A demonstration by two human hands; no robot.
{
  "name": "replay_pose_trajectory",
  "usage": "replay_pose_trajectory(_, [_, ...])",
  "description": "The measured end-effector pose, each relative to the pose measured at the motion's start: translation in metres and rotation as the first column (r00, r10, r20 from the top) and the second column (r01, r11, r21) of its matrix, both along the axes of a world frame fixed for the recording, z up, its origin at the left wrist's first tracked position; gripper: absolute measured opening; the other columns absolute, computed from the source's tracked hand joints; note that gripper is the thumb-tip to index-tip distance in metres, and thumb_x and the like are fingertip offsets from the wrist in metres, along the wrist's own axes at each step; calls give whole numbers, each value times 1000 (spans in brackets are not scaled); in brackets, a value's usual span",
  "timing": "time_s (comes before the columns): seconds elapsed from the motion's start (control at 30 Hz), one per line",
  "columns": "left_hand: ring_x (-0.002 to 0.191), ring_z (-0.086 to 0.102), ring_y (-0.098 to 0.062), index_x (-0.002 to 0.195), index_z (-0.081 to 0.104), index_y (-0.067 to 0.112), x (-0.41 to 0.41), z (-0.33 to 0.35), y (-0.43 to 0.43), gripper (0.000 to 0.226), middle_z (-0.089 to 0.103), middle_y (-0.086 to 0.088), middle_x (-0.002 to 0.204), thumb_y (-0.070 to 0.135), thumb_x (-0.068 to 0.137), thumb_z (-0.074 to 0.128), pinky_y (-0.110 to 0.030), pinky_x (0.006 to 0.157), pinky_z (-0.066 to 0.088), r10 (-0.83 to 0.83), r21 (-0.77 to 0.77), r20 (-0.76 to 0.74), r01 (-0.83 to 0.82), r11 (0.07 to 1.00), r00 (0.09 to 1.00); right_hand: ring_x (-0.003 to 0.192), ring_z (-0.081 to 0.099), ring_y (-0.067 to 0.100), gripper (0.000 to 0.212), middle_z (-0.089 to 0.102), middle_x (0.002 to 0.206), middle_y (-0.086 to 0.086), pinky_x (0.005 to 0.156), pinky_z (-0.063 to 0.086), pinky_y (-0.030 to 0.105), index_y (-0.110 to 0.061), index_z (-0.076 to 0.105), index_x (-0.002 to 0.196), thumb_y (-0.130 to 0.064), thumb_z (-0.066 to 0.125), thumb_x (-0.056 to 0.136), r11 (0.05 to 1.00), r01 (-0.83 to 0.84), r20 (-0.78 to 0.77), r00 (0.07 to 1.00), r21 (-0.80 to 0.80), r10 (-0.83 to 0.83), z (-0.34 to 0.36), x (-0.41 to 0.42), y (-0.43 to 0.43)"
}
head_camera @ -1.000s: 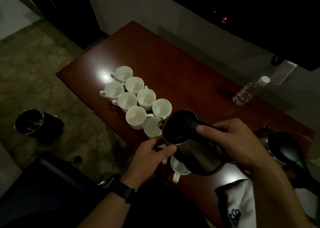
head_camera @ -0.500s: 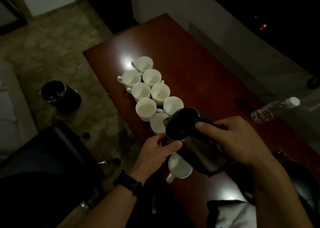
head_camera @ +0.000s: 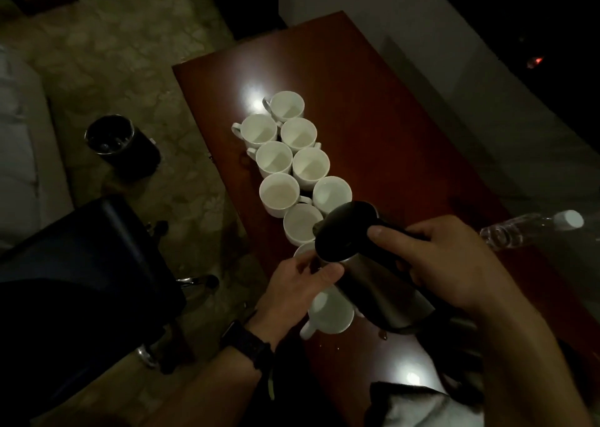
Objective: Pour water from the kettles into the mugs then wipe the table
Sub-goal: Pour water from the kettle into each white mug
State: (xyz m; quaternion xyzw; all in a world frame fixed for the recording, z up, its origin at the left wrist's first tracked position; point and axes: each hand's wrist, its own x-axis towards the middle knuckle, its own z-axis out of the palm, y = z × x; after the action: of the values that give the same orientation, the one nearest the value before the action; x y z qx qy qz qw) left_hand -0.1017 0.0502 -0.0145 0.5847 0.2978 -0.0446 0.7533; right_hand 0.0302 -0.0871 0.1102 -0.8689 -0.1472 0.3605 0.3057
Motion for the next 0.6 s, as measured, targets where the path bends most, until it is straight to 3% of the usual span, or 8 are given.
replay_pose_trajectory(0.1, [95, 68, 13, 98, 73, 48, -2, 0, 4, 18, 75, 29, 99, 45, 80, 73, -1, 70, 47, -4, -20, -10, 4, 1000, 1000, 39, 40, 14, 62, 49, 44, 1, 51, 34, 33, -23, 70, 60, -83, 53, 59, 1000, 25, -9, 1000, 4, -25, 2, -2, 2])
replay_pose_trajectory(0.23, [95, 67, 14, 89, 74, 61, -4, 5, 9, 17, 74, 31, 98, 50, 78, 71, 0, 71, 46, -23, -25, 12, 23, 999, 1000, 37, 40, 13, 55, 49, 43, 2, 51, 34, 33, -27, 69, 52, -79, 58, 67, 998, 60, -25, 998, 1, -60, 3, -7, 7])
replay_pose_trajectory(0.33, [97, 69, 9, 93, 74, 60, -6, 5, 11, 12, 76, 26, 102, 54, 82, 73, -2, 73, 48, -27, -17, 25, 27, 999, 999, 37, 40, 13, 52, 50, 42, 1, 52, 34, 32, -29, 69, 50, -74, 63, 75, 997, 79, -11, 997, -17, -79, 2, -8, 10])
replay_pose_trajectory(0.47, [100, 70, 5, 97, 75, 57, -7, 4, 12, 22, 77, 22, 105, 62, 76, 73, -4, 76, 49, -8, 4, 38, 8, 1000, 999, 37, 40, 12, 52, 49, 41, 1, 51, 34, 32, -29, 69, 49, -74, 62, 76, 995, 86, -2, 996, -42, -86, 2, -9, 14])
replay_pose_trajectory(0.6, [99, 70, 6, 93, 74, 58, -7, 5, 13, 12, 76, 24, 104, 53, 83, 71, -4, 76, 49, -14, -3, 33, 15, 1000, 999, 42, 40, 17, 57, 47, 44, 2, 54, 34, 36, -23, 69, 51, -76, 61, 73, 995, 80, 5, 997, -57, -80, 3, -9, 16])
